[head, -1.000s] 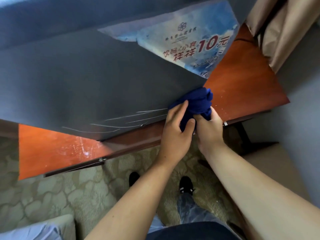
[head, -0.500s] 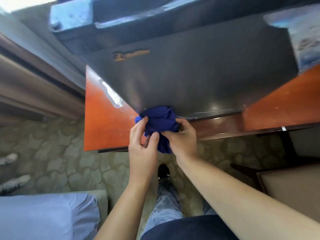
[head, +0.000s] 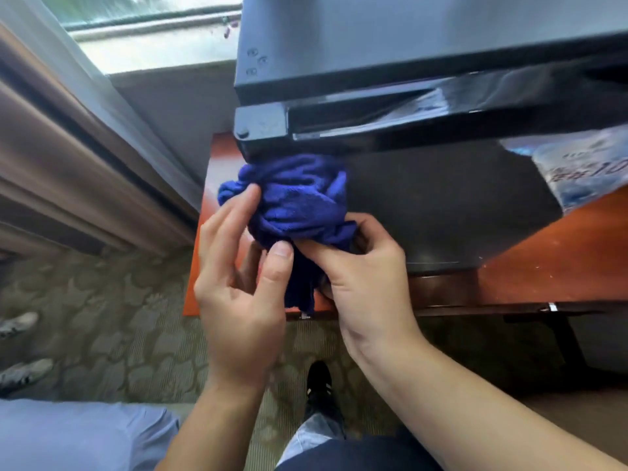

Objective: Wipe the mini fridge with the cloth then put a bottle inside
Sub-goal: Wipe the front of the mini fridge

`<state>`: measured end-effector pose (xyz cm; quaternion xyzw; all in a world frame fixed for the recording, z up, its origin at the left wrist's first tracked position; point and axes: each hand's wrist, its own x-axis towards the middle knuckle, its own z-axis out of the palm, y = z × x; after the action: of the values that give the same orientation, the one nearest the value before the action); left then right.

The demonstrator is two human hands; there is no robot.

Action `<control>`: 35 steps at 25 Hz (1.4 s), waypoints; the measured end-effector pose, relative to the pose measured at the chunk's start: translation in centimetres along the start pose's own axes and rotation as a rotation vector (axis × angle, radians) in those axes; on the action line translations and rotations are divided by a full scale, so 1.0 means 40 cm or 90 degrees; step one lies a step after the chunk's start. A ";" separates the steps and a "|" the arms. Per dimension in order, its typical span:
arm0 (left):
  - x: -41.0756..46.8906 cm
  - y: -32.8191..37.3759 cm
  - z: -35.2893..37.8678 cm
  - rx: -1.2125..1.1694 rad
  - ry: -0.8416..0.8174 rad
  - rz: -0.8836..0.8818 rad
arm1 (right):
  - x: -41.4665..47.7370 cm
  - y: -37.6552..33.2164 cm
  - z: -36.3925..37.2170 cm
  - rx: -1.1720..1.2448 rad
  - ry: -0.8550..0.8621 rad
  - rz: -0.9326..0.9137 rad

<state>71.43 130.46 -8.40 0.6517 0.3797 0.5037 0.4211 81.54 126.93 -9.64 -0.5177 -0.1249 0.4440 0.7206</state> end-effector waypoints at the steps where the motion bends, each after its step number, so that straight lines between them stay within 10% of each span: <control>1: 0.002 0.016 0.008 0.009 0.004 0.019 | -0.004 -0.023 0.002 0.009 -0.017 -0.005; 6: -0.031 -0.069 0.055 -0.002 0.050 -0.061 | 0.034 0.020 -0.059 -0.034 0.027 0.004; 16: -0.162 -0.520 0.198 -0.105 0.029 -0.630 | 0.210 0.431 -0.321 -0.108 0.253 0.278; 35: -0.240 -0.300 0.731 -0.037 -0.443 -0.595 | 0.262 0.098 -0.823 -0.050 0.513 0.098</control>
<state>97.16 121.05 -26.85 0.5302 0.4526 0.0306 0.7163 106.60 114.35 -30.18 -0.6849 0.1898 0.2536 0.6562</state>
